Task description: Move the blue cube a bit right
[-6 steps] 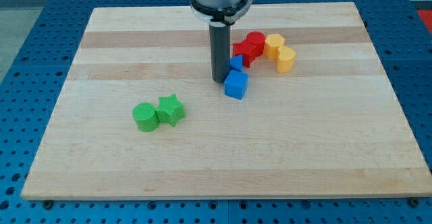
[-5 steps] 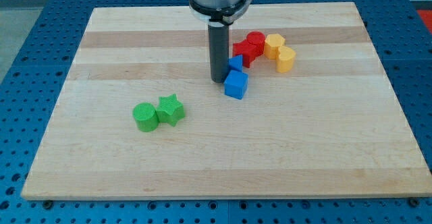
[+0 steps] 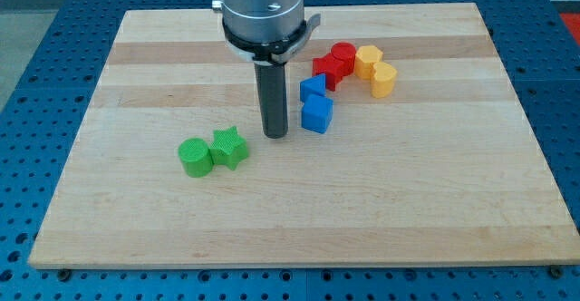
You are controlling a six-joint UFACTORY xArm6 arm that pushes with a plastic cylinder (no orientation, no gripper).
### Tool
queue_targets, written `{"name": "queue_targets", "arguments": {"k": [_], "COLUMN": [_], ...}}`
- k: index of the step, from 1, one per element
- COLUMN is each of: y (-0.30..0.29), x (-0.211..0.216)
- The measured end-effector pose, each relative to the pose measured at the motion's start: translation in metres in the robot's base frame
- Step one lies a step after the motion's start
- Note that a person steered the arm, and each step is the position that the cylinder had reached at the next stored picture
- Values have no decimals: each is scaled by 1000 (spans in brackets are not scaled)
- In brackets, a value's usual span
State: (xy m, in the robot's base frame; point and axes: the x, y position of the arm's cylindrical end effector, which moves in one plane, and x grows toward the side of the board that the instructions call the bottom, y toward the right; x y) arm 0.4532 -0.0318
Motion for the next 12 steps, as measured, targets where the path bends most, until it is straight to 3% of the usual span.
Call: {"name": "queue_targets", "arguments": {"k": [12], "y": [24], "x": [-14]}}
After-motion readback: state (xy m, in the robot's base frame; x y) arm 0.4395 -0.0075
